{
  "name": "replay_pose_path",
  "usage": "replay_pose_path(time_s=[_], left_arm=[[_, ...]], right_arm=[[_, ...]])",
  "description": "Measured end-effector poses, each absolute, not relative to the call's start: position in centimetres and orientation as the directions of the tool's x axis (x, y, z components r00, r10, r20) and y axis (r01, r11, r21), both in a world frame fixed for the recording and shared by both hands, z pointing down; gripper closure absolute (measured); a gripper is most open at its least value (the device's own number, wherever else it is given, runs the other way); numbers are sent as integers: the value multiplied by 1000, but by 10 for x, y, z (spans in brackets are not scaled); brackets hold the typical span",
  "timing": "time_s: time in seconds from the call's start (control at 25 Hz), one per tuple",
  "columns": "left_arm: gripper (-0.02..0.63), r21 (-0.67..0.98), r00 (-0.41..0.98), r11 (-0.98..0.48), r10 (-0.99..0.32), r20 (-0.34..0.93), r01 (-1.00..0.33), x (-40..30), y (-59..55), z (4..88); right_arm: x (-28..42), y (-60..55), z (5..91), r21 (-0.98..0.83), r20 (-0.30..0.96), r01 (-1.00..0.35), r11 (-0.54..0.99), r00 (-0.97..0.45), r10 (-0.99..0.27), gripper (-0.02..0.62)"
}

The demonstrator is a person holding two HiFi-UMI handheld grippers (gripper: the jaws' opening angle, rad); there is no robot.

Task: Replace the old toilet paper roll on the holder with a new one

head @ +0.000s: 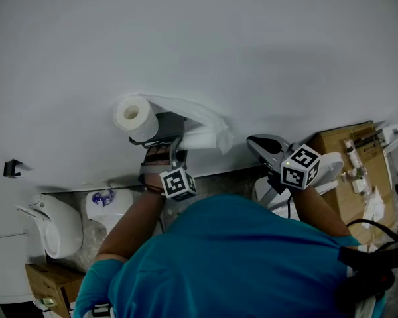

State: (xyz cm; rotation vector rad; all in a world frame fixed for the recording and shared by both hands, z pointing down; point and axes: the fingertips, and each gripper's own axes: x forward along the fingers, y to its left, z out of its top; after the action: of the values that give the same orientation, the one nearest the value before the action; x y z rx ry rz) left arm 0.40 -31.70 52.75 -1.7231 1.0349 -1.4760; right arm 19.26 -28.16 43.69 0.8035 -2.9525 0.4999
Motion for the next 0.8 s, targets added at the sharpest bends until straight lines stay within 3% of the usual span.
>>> replay_pose_path(time_s=[0.36,0.8], left_arm=[[433,-868,77,-466,-885,459,-174,32,-319,523],[434,-798,183,-561,-827,531,-220,76,-298,548]], right_arm=[[219,-283,441,-304,121,-502,810,-864,-490,594],[235,-280,443,-312,122,-507,803,-860,-495,594]])
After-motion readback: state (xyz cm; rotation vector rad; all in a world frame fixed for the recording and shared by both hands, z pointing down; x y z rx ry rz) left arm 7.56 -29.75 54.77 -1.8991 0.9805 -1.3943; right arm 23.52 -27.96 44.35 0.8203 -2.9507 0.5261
